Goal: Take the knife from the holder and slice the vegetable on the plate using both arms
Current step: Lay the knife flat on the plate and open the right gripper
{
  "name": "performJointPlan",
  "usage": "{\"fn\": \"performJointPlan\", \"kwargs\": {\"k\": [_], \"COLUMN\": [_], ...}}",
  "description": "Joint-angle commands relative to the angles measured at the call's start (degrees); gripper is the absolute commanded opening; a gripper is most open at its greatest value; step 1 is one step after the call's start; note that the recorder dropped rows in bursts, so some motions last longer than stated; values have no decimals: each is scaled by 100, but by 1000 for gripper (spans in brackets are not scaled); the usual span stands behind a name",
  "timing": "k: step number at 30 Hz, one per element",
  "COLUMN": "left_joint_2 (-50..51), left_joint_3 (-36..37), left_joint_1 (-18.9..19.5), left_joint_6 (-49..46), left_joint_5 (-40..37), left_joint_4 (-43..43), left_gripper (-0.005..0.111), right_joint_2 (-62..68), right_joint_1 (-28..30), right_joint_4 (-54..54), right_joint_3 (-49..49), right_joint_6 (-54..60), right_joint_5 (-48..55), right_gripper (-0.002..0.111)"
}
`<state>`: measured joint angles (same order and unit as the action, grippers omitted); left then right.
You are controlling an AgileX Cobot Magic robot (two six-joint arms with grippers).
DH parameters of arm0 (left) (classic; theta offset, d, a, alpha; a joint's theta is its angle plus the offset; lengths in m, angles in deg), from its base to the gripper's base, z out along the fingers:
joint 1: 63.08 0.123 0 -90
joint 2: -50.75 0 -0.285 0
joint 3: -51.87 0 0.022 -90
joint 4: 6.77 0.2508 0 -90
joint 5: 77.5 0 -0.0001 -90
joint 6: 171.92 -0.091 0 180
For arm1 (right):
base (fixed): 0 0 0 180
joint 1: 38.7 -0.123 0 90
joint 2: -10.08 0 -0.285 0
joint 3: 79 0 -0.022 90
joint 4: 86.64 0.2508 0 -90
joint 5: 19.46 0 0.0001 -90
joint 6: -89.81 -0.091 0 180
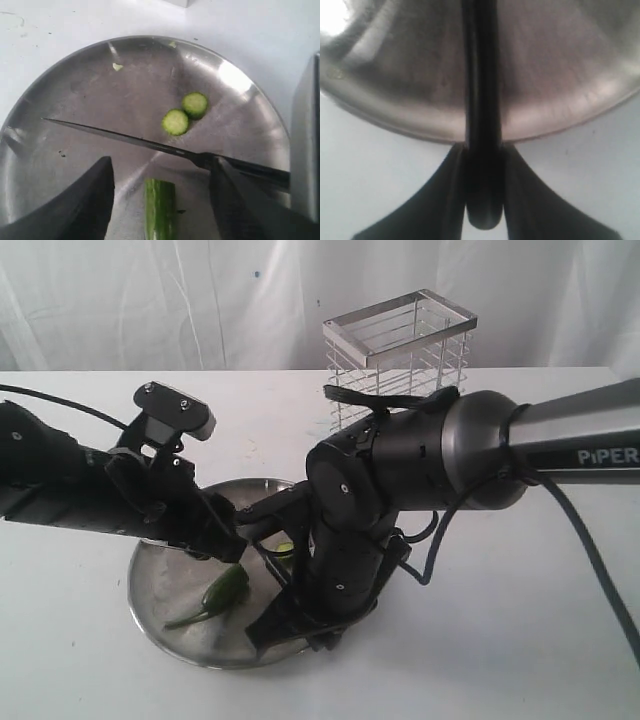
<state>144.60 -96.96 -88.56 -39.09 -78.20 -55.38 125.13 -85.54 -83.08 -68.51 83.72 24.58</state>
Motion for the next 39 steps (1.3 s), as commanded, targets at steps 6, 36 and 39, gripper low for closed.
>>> {"fn": "performJointPlan", "kwargs": {"k": [6,36,39], "left_joint_2": [-279,-448,-754], "left_joint_3": [448,529,610], "left_joint_1": [378,884,884], "left_joint_6": [240,264,264], "left_joint_5": [269,-632,-600], "left_joint_4": [-121,-591,-550], "left_gripper": [60,60,60], "right_joint_2": [32,-289,-700], "right_joint_1": [87,233,233], "right_joint_4": [192,439,403], "right_joint_3": [-19,2,2], "right_joint_6": [26,49,49], "right_joint_5": [-333,-1236,-1223], "right_gripper": [6,28,28]}}
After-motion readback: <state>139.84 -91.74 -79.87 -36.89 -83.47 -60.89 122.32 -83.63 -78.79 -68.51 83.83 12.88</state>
